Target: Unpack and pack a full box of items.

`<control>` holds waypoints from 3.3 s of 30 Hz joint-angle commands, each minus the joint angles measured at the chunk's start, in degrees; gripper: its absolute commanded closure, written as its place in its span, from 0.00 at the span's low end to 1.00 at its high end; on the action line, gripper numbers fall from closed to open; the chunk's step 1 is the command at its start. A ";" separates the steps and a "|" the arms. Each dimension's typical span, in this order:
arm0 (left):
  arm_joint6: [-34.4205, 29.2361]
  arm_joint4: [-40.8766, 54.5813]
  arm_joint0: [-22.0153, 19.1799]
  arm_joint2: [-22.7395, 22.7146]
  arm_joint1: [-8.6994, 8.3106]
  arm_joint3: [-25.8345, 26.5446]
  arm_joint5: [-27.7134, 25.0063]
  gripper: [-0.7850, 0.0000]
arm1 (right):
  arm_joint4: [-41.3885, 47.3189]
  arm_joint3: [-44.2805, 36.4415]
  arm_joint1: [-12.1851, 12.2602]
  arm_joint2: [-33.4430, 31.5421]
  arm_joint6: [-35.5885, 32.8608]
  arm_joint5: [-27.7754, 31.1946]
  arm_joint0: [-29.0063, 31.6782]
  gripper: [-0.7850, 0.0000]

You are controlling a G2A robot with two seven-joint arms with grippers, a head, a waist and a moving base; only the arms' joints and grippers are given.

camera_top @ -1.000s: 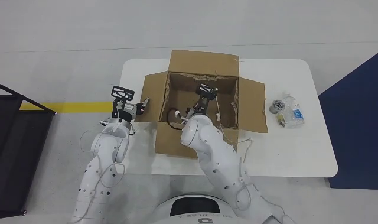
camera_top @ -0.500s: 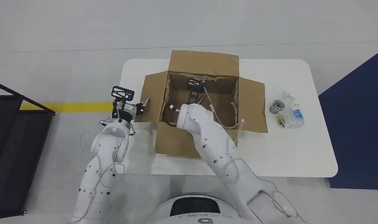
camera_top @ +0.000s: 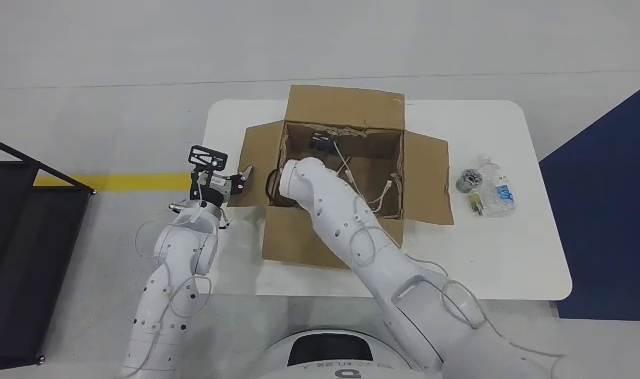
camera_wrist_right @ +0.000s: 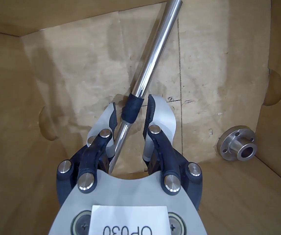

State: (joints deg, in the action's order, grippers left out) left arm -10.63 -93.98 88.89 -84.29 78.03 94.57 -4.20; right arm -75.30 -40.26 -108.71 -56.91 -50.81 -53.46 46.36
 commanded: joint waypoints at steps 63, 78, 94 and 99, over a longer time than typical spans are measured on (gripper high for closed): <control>0.00 0.00 0.00 0.00 0.00 0.00 0.00 0.00 | -4.18 1.09 -1.39 -6.23 -1.35 1.33 0.27 0.69; 0.00 0.00 0.00 0.00 0.00 0.00 0.00 0.00 | 2.67 14.54 -3.30 -5.76 1.76 -1.78 -7.76 1.00; 0.00 0.00 0.00 0.00 0.00 0.00 0.00 0.00 | 4.16 -9.54 -0.34 -8.32 7.63 3.17 5.19 1.00; 0.00 0.00 0.00 0.00 0.00 0.00 0.00 0.00 | -1.52 -32.10 3.51 -9.36 3.60 6.33 18.77 1.00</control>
State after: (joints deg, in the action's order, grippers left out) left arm -10.63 -93.98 88.89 -84.29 78.03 94.57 -4.20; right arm -75.71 -65.79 -105.96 -66.06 -46.24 -47.91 61.72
